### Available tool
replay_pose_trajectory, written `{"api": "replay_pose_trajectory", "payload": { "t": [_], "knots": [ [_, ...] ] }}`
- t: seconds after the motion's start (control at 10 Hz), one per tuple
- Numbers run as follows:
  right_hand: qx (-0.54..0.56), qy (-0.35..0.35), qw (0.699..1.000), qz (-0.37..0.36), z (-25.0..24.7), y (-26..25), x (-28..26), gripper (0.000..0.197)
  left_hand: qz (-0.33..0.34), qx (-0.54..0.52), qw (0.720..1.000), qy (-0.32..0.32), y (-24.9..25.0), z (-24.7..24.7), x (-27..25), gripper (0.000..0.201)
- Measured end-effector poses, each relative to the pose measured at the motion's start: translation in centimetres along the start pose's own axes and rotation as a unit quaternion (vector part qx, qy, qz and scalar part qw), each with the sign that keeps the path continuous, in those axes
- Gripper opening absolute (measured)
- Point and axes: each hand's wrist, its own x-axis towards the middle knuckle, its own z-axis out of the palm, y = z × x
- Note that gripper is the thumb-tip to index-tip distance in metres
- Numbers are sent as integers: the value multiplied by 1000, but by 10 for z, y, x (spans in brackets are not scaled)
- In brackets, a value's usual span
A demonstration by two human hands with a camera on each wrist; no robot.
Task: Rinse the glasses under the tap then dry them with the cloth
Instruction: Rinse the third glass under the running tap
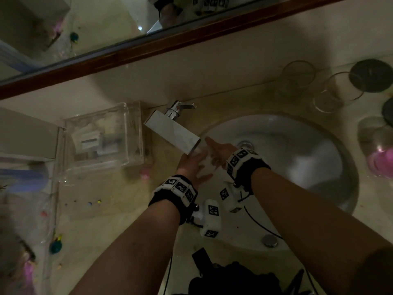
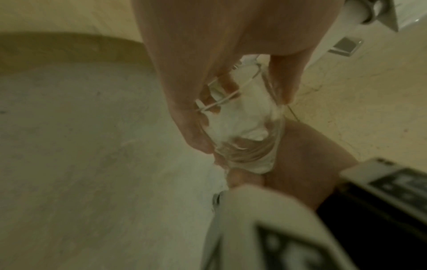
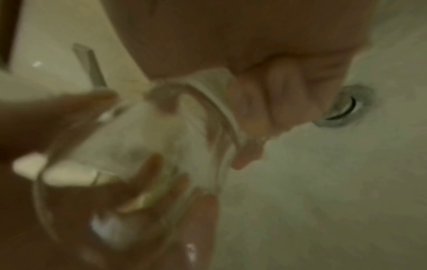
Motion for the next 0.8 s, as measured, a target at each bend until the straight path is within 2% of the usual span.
{"api": "replay_pose_trajectory", "payload": {
  "t": [0.1,0.2,0.3,0.4,0.5,0.6,0.7,0.8],
  "knots": [
    [8,4,1000,-9,0,-1,4,40,-2,-22,1000,12,-7,-9,4,19],
    [80,-6,996,-26,0,-3,-4,35,8,-1,1000,-7,-6,-10,6,20],
    [51,-18,998,-12,-2,3,-1,39,37,11,999,-7,-4,-11,11,34],
    [24,-22,999,9,-2,0,-7,38,38,29,999,0,-6,-9,15,44],
    [-7,-38,999,-14,-4,1,0,19,34,-8,999,31,-9,-3,20,27],
    [58,-41,997,-23,-9,4,-1,36,70,46,964,254,-3,-8,25,23],
    [49,-62,997,10,-9,7,-2,38,35,50,998,34,1,5,17,25],
    [110,-28,993,15,-8,8,1,47,75,57,996,0,3,2,11,12]
  ]
}}
